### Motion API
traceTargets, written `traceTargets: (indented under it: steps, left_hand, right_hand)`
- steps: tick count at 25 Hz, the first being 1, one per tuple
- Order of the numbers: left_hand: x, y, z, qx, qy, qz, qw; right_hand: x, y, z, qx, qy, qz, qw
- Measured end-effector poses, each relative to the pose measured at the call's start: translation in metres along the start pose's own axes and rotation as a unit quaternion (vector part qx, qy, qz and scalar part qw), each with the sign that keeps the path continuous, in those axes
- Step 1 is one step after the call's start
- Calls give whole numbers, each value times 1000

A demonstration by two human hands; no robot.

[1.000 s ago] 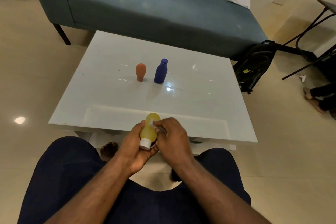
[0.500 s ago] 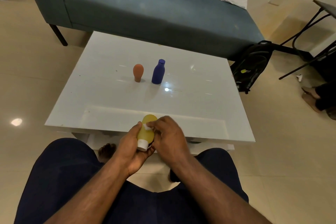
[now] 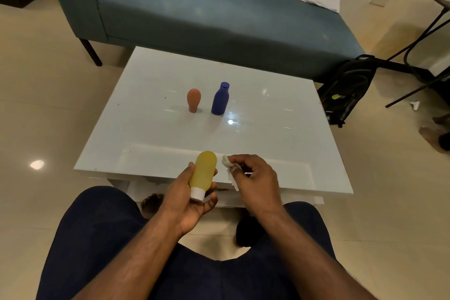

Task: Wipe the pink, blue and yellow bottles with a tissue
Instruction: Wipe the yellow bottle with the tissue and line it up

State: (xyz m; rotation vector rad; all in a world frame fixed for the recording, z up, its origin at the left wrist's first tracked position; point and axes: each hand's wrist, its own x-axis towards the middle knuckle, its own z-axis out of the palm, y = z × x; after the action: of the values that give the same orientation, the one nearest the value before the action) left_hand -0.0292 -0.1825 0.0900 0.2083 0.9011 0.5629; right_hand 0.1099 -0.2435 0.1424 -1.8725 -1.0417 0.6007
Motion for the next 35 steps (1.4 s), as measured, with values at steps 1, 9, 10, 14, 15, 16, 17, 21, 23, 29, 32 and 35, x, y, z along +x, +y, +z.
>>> traceTargets:
  steps: [1,9,10,14,15,16,17,21,23,29,32,35]
  left_hand:
    - [-1,0,0,3,-10,-3,1000]
    - [-3,-2,3,-2,-43,-8,999]
    - [-3,-2,2,-4,-51,-12,999]
    - [-1,-1,-1,-28,-70,-21,997]
    - [-1,-1,-2,-29,-63,-26,997]
    - [-2,-1,-2,-26,-60,-31,997]
    - [-2,-1,-1,-17,-61,-36,997]
    - [-3,-3,2,11,-63,-52,997]
    - [-5,-3,3,10,-72,-43,996]
    - [3,-4,-7,-14,-66,-41,997]
    - [-4,-4,2,41,-45,-39,997]
    - [-12,-2,8,53,-41,-40,997]
  right_hand:
    - [0,-1,-2,16,3,8,1000]
    - [11,-4,13,-99,11,-94,991]
    - [8,-5,18,-112,2,-107,988]
    - [-26,-6,36,-116,-71,-156,978]
    - [-32,-5,36,-120,-82,-168,975]
    - [-32,-3,34,-120,-81,-172,974]
    - [-26,-3,31,-116,-69,-168,977]
    - [8,-9,21,-109,-7,-117,987]
    - [5,-12,27,-108,-10,-117,987]
    - [-33,-5,38,-119,-62,-170,976]
    - [-6,3,25,-136,-33,-149,979]
    - [11,7,21,-142,9,-130,981]
